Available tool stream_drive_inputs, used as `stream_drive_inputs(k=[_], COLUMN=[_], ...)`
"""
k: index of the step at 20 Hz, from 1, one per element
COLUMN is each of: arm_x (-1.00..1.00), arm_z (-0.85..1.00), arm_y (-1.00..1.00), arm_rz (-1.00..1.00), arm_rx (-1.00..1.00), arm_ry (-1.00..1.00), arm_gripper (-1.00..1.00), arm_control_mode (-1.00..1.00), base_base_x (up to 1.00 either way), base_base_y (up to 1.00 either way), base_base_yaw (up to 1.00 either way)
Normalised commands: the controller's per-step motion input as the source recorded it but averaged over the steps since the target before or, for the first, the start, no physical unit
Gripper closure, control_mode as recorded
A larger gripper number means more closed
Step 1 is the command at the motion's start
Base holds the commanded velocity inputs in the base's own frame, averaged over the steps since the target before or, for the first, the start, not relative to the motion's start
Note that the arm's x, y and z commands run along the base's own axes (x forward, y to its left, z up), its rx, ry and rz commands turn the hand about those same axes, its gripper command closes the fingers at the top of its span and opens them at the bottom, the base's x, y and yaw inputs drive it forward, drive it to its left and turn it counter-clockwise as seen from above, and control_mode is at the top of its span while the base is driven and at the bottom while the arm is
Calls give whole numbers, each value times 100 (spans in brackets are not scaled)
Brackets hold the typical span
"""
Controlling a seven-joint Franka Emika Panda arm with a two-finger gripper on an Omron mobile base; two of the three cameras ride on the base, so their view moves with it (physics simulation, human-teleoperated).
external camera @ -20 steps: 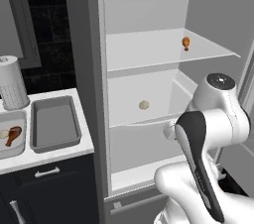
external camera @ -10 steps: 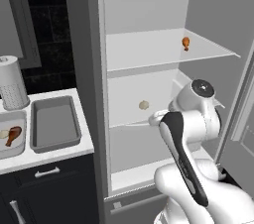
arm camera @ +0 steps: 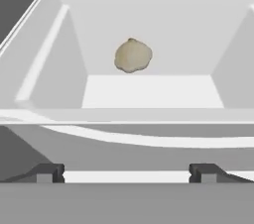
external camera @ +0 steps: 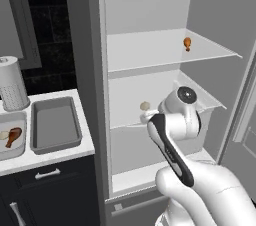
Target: Place one garlic and one chicken drumstick in each tupperware on the nearby counter, to pack two identical lunches.
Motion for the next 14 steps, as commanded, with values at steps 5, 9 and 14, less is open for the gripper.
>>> stream_drive_inputs(k=[5, 9, 14], arm_x=[61, 51, 53], arm_z=[-14, -24, -29], arm_y=[0, 1, 3], arm_rz=[0, 0, 0], arm_rx=[0, 0, 0], arm_ry=[9, 6, 1], arm_gripper=[-100, -100, -100], arm_control_mode=[-100, -100, -100], base_base_x=[0, 0, 0], base_base_y=[0, 0, 0], base_base_yaw=[0, 0, 0])
